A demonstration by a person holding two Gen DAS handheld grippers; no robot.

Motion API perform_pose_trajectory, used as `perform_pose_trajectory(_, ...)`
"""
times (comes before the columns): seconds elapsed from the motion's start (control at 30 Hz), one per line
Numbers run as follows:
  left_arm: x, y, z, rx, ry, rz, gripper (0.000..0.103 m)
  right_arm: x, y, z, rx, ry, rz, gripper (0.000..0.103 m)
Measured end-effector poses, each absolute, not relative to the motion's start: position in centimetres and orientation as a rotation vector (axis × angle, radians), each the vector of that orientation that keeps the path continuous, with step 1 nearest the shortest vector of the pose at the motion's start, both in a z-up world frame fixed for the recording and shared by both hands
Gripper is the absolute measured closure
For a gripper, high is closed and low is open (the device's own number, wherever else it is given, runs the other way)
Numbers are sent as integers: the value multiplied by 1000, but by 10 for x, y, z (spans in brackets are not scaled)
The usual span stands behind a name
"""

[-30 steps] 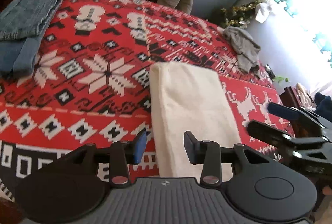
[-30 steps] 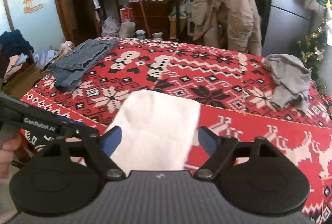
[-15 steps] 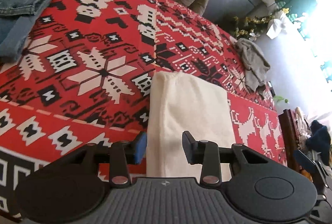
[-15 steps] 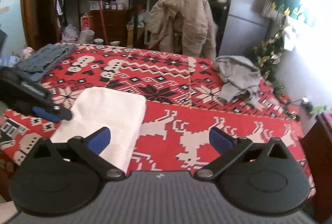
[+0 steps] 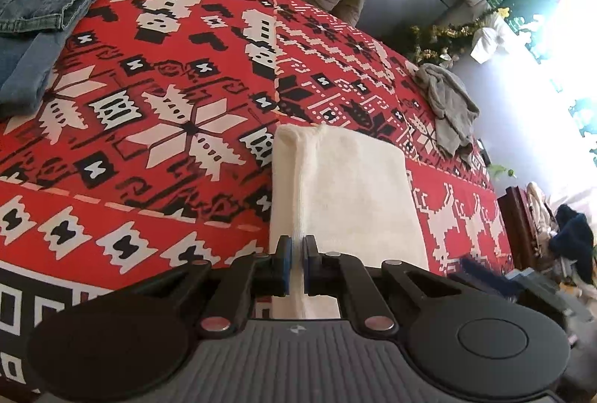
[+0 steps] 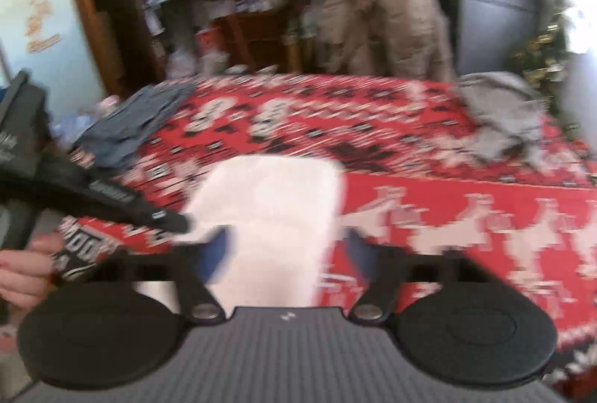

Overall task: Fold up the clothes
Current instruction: 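Pinch the sweater end with the left gripper and pull it straight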

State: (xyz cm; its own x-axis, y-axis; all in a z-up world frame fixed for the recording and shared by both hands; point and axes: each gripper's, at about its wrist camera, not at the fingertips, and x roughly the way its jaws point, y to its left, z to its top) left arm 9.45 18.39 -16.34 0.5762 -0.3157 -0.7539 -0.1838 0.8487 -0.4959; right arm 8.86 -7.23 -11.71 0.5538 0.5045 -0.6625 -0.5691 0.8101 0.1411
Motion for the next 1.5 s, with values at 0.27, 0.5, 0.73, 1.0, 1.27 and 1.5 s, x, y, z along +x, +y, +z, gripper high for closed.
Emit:
perform_pose_trajectory(0.27, 93, 192, -164, -600, 969, -96, 95, 88, 0, -149, -143, 804, 766, 90)
perform_pose_trajectory(0.5, 80, 201, -153, -600, 948, -108, 90, 71, 32, -155, -192, 806, 865, 90)
perform_pose_trajectory(0.73, 63, 203, -153, -659, 948, -161, 90, 75, 6, -135, -211, 792, 814, 90)
perform_pose_trajectory(1.0, 38, 184, -172, -680, 995, -219, 97, 80, -14, -149, -205, 861, 775, 89)
perform_pose_trajectory(1.27, 25, 188, -174, -671, 999, -184, 97, 47, 4, -152, -280, 846, 902, 90)
perform_pose_trajectory(1.5, 15, 192, -169, -675, 991, -159, 97, 40, 2, -140, -292, 825, 897, 89)
